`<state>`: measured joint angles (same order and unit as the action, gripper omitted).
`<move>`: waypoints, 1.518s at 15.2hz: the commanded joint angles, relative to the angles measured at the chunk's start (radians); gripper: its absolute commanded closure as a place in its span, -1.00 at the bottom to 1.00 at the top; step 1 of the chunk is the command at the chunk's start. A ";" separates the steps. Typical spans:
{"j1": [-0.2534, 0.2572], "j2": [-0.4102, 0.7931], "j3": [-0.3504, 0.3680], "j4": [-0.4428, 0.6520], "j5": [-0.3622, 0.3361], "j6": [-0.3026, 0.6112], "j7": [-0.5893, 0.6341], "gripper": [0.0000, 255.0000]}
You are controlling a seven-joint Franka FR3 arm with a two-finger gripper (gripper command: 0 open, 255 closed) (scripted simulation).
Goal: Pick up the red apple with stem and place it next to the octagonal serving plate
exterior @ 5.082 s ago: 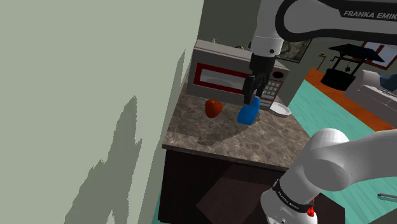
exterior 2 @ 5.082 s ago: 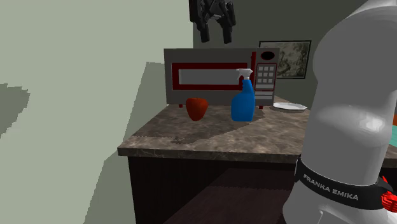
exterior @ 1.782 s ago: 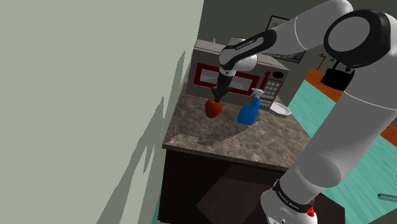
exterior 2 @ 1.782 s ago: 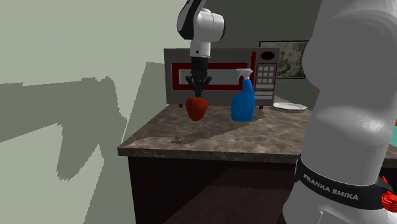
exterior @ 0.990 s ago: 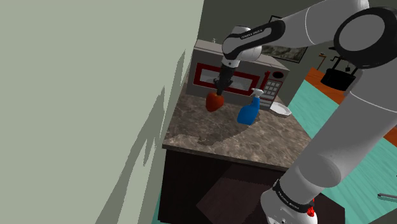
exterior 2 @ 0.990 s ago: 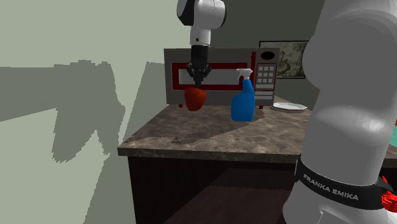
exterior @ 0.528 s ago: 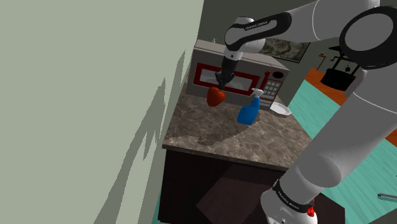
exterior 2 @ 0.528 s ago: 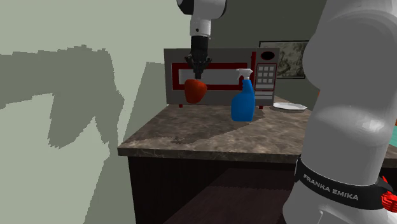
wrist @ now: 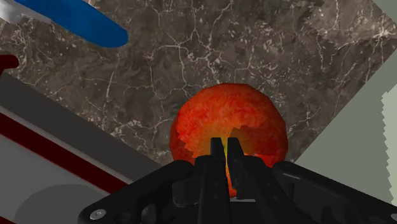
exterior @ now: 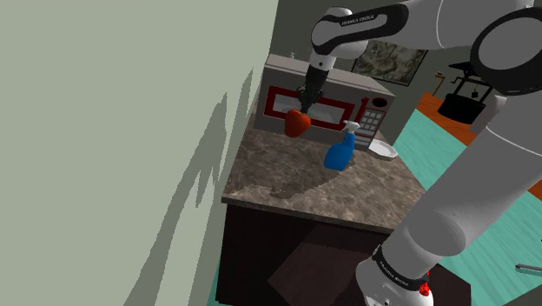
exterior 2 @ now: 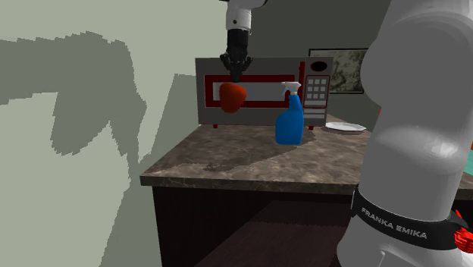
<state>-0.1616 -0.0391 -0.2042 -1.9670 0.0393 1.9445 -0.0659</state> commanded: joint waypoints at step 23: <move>-0.124 -0.117 -0.147 0.045 -0.046 -0.165 -0.252 1.00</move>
<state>-0.2751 -0.1462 -0.3387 -1.9127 -0.0020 1.7792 -0.2948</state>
